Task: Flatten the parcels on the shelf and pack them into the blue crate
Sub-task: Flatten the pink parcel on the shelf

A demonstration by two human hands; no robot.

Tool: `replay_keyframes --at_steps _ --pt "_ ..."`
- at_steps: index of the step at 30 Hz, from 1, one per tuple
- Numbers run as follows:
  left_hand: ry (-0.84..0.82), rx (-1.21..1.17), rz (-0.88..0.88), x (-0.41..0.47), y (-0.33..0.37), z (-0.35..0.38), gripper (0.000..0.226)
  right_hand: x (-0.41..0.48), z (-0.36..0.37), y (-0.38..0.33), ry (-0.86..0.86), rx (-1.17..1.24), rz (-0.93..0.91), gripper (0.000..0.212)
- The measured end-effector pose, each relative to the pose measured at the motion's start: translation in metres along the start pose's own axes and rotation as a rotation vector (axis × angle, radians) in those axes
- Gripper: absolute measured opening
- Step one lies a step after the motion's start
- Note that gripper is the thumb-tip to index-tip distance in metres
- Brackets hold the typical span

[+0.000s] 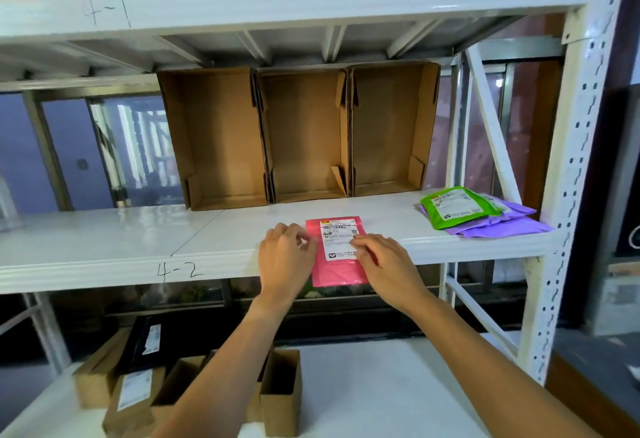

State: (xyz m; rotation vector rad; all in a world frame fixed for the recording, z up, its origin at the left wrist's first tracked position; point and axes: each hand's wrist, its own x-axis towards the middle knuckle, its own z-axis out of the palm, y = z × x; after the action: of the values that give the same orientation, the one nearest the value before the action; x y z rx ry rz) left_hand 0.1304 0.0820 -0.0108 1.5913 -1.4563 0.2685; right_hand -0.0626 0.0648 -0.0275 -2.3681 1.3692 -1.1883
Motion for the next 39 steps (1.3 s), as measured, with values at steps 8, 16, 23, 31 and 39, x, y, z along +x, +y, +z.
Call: replay_keyframes --at_steps 8,16,23,31,39 --pt "-0.382 -0.748 -0.546 -0.030 0.015 0.000 0.024 -0.018 0.000 0.003 0.025 0.257 0.052 0.035" --pt "-0.480 -0.959 -0.461 -0.071 0.024 0.024 0.018 -0.062 0.006 0.030 0.182 0.655 0.399 0.032" --pt "-0.539 -0.993 -0.575 -0.127 0.016 0.074 0.016 -0.122 0.013 0.086 0.114 0.743 0.634 0.010" --pt "-0.696 -0.913 -0.709 -0.206 -0.002 0.137 0.014 -0.198 0.047 0.152 0.004 0.692 0.853 0.010" --pt "-0.847 -0.849 -0.882 -0.288 -0.024 0.188 0.024 -0.296 0.083 0.213 -0.356 0.748 1.129 0.020"
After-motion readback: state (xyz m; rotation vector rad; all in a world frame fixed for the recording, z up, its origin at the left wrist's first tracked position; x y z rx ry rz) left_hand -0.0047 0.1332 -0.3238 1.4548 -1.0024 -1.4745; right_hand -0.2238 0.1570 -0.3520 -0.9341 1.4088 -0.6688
